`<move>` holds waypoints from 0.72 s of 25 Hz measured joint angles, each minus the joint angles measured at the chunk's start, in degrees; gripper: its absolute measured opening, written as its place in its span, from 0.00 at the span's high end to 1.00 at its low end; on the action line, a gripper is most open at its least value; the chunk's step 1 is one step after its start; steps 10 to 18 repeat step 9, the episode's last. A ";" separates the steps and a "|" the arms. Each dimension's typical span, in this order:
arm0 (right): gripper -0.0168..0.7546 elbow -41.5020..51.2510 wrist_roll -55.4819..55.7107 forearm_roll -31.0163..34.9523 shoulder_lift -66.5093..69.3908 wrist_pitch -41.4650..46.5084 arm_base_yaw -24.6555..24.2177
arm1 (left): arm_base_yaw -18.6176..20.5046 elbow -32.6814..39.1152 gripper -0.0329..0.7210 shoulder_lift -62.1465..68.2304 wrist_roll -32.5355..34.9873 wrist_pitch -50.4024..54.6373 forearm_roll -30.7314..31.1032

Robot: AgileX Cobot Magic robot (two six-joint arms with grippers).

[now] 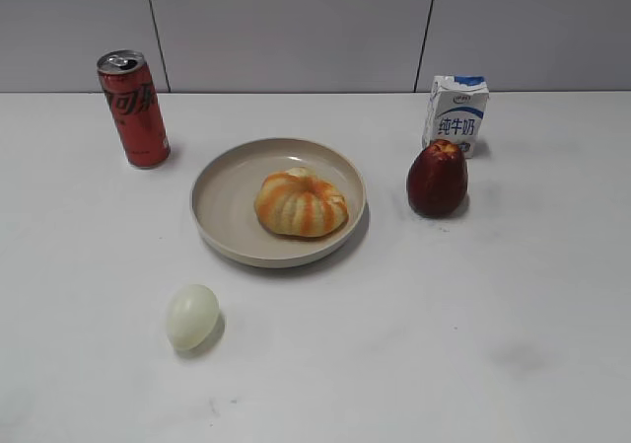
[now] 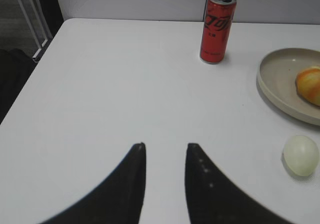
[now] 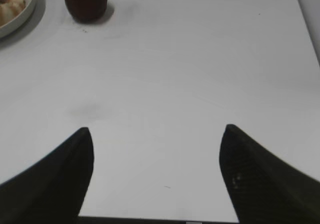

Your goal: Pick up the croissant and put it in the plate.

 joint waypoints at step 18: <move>0.21 0.00 0.00 0.18 -3.73 -0.06 -3.19 | 0.00 0.00 0.69 0.00 0.00 0.00 0.00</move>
